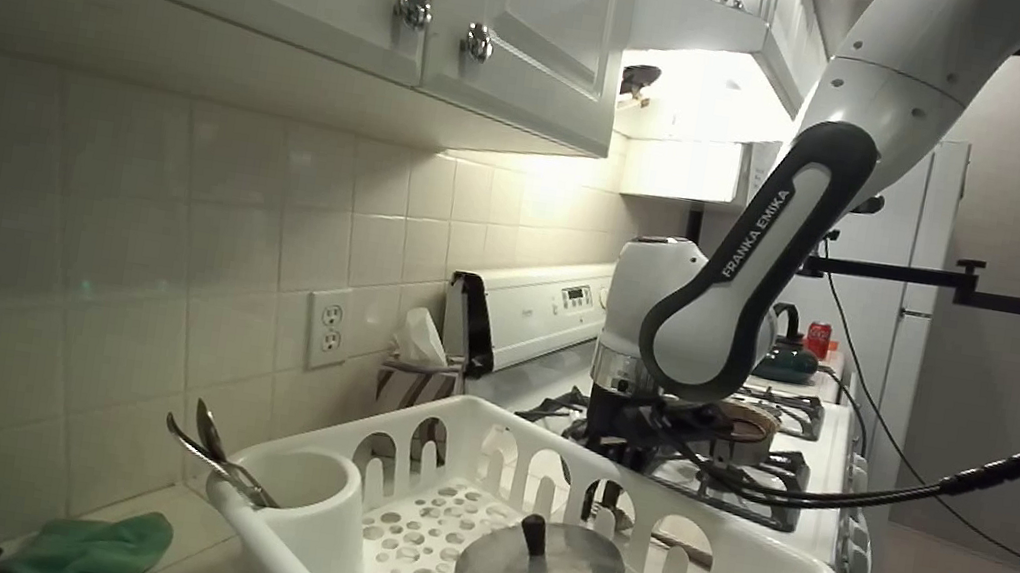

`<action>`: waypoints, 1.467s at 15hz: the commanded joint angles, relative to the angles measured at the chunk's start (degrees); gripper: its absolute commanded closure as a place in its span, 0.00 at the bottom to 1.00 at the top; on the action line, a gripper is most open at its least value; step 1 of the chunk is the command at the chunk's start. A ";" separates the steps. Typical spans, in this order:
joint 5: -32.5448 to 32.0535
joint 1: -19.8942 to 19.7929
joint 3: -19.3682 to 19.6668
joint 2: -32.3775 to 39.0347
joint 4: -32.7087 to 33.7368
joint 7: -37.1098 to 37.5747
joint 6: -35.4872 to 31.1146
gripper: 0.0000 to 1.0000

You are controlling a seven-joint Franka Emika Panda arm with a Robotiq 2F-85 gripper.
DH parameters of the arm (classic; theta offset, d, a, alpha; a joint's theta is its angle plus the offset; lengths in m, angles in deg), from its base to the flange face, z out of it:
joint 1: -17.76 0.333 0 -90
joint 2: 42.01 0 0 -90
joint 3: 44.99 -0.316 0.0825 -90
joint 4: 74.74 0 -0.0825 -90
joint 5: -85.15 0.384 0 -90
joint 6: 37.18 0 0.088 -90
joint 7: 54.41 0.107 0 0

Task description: Take the fork off of the dish rack

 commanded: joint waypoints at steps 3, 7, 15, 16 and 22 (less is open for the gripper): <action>1.10 1.46 1.48 -0.39 0.01 -1.16 -1.19 0.16; -1.05 4.21 4.39 -2.91 -1.02 0.21 -1.12 0.00; -9.94 10.71 10.39 -10.97 -2.08 3.09 4.33 0.00; -11.92 11.00 10.22 -12.55 -2.19 3.70 5.98 0.00; -21.42 8.64 2.98 -21.31 -1.86 5.41 12.42 0.00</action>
